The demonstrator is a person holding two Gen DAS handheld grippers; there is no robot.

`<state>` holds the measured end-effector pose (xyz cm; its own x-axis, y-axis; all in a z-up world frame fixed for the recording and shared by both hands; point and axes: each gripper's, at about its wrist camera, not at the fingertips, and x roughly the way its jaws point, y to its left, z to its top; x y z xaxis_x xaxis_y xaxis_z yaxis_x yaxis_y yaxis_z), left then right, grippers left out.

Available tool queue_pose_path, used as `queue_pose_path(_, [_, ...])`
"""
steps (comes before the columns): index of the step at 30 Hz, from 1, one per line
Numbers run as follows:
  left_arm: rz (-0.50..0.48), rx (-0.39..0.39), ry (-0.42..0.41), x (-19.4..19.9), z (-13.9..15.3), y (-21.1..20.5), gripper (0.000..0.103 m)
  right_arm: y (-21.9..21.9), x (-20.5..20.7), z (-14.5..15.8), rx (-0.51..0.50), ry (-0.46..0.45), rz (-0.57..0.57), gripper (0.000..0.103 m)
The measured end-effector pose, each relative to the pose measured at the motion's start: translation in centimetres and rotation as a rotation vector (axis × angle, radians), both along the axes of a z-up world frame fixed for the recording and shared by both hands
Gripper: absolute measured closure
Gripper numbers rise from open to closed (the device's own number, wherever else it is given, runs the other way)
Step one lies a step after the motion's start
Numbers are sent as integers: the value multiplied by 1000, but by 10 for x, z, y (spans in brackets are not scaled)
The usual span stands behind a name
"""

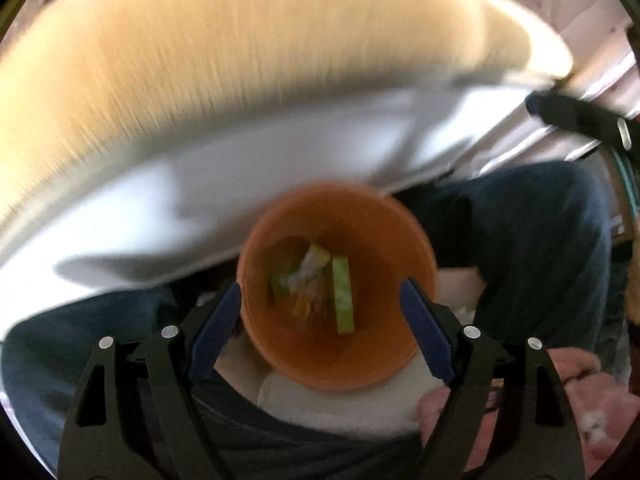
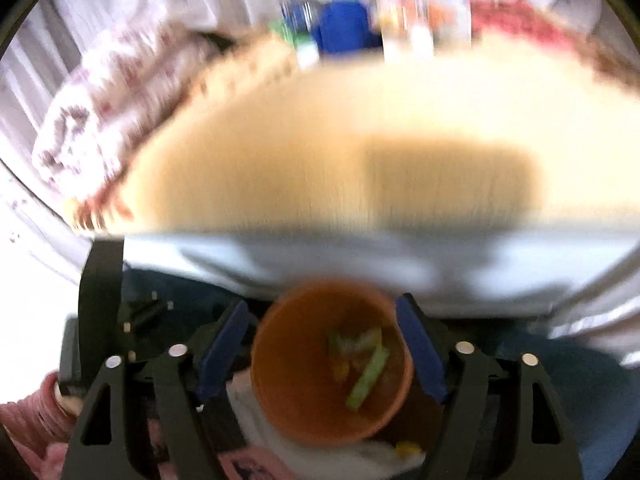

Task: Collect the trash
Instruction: 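Grasp the orange juice pouch with the right tool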

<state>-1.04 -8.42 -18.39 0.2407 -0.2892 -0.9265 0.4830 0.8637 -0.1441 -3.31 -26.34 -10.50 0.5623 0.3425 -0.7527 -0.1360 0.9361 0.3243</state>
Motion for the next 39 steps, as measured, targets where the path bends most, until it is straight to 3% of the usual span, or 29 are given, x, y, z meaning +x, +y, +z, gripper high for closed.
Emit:
queue_pose_path(1, [3,-10,-38,1,12,0,24,-4,8,15,-32,-54,-21,23])
queue_pose_path(3, [11,-19,-82,0,25,1,14,-12,23,32,-65,-115,-50,19])
queue_pose_path(10, [44,-64,-177,2,57,7,14,-41,118,66,-141,-232,-152,11])
queue_pose_path(17, [85,-64,-172,1,57,15,14,-64,225,57,-144,-107,-242,8])
queue_pose_path(20, [93,-64,-172,1,61,23,14,-67,250,47,-101,-51,-256,9])
queue_pose_path(21, [95,-63,-173,1,61,25,14,-67,254,45,-86,-41,-255,13])
queue_pose_path(23, [99,-65,-174,0,62,27,14,-62,260,44,-84,-24,-243,37])
queue_pose_path(24, [102,-64,-175,0,63,28,14,-58,260,44,-82,-12,-236,60])
queue_pose_path(29, [108,-77,-180,-1,65,30,14,-43,237,60,-155,-75,-204,61])
queue_pose_path(39, [84,-118,-200,10,80,16,14,-45,140,115,-110,-244,-150,61])
